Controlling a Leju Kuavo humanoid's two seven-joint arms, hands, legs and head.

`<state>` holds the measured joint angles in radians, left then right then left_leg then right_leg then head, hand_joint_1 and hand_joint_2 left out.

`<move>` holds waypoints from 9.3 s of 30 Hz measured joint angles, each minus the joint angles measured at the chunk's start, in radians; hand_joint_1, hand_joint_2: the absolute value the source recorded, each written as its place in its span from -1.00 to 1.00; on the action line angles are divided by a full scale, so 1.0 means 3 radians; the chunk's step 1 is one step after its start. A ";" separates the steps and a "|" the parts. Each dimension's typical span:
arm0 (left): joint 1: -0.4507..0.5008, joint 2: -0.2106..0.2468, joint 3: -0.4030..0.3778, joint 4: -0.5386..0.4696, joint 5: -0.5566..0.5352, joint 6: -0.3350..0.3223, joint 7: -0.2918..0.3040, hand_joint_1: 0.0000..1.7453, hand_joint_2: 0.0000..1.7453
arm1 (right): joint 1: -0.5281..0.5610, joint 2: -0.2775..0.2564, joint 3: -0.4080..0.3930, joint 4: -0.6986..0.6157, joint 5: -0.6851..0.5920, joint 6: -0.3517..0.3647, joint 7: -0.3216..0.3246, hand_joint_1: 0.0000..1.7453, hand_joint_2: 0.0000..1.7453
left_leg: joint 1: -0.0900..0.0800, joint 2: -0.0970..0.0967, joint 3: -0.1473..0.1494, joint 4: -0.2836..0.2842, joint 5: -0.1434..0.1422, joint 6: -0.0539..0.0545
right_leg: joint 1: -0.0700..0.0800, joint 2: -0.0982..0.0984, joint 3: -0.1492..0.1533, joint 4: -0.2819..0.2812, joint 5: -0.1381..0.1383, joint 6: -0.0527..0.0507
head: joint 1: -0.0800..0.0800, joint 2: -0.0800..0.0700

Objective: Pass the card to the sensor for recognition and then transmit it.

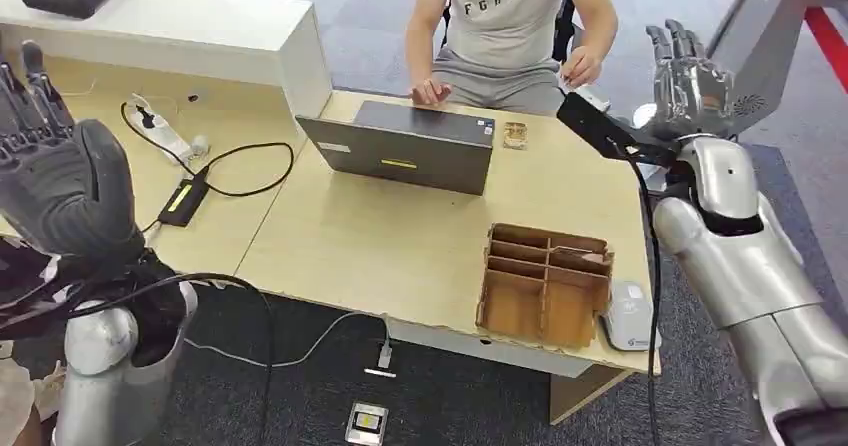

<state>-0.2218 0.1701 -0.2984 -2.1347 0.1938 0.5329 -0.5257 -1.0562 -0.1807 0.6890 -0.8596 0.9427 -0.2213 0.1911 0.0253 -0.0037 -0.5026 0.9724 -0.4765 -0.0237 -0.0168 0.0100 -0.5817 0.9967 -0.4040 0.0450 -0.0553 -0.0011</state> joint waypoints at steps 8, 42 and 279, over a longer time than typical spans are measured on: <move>0.0282 0.0033 0.0120 -0.0201 -0.0195 0.0027 0.0109 -1.00 1.00 | 0.0703 -0.0351 -0.0265 -0.1266 -0.0798 0.0235 0.0025 -1.00 1.00 | 0.0001 -0.0002 0.0000 -0.0001 -0.0001 0.0000 | 0.0001 -0.0001 0.0000 -0.0002 -0.0001 0.0000 | 0.0000 0.0000; 0.0325 0.0120 0.0168 -0.0516 -0.0309 0.0034 0.0214 -1.00 1.00 | 0.2108 -0.0434 -0.0221 -0.2132 -0.0756 0.0408 -0.0103 -1.00 1.00 | 0.0001 -0.0001 -0.0001 -0.0004 0.0001 0.0000 | 0.0001 -0.0001 0.0001 -0.0002 -0.0001 -0.0002 | -0.0001 0.0000; 0.0003 0.0066 -0.0171 -0.0146 -0.0017 0.0046 -0.0044 -1.00 1.00 | 0.0864 -0.0349 -0.0557 -0.0985 -0.0270 0.0163 0.0048 1.00 1.00 | 0.0001 -0.0003 -0.0010 -0.0003 0.0008 -0.0003 | 0.0000 -0.0005 -0.0005 0.0001 0.0004 -0.0003 | -0.0001 0.0000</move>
<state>-0.2210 0.1900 -0.3498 -2.1786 0.1888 0.5468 -0.5390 -0.7970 -0.2855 0.5218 -1.1552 0.8618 -0.1724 0.2056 0.0256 -0.0045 -0.5056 0.9714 -0.4741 -0.0245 -0.0168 0.0085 -0.5832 0.9970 -0.4029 0.0441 -0.0557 -0.0011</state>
